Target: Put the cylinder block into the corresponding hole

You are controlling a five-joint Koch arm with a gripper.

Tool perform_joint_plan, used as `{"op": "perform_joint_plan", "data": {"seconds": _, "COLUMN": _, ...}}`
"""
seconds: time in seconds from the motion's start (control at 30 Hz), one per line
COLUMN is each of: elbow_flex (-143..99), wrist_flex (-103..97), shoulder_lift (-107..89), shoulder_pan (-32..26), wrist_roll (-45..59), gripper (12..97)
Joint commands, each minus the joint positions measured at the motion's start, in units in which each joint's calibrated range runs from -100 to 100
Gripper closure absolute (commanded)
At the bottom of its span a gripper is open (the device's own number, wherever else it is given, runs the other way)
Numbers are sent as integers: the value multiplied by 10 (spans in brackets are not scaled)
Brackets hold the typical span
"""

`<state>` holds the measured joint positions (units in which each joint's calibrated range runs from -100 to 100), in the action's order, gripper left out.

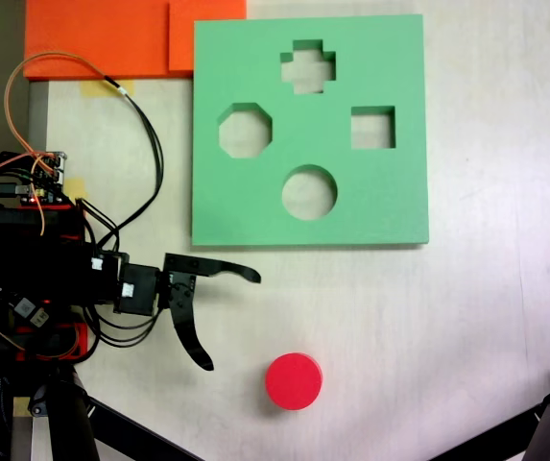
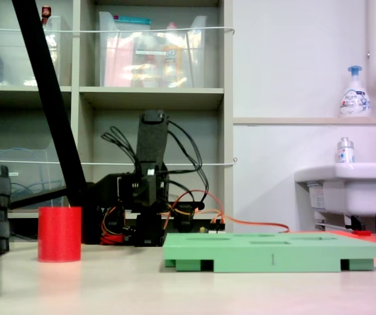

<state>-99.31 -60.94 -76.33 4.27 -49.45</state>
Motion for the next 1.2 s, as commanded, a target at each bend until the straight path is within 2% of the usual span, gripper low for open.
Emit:
{"op": "perform_joint_plan", "data": {"seconds": 0.0, "elbow_flex": -7, "wrist_flex": -152, "shoulder_lift": 142, "shoulder_pan": 10, "wrist_roll": 2, "gripper": 262}}
{"op": "perform_joint_plan", "data": {"seconds": 0.13, "elbow_flex": 41, "wrist_flex": -291, "shoulder_lift": 378, "shoulder_pan": 20, "wrist_roll": 1, "gripper": 264}}
{"op": "perform_joint_plan", "data": {"seconds": 0.5, "elbow_flex": 205, "wrist_flex": -303, "shoulder_lift": 632, "shoulder_pan": 36, "wrist_roll": 1, "gripper": 264}}
{"op": "perform_joint_plan", "data": {"seconds": 1.17, "elbow_flex": 357, "wrist_flex": -303, "shoulder_lift": 833, "shoulder_pan": 53, "wrist_roll": 1, "gripper": 265}}
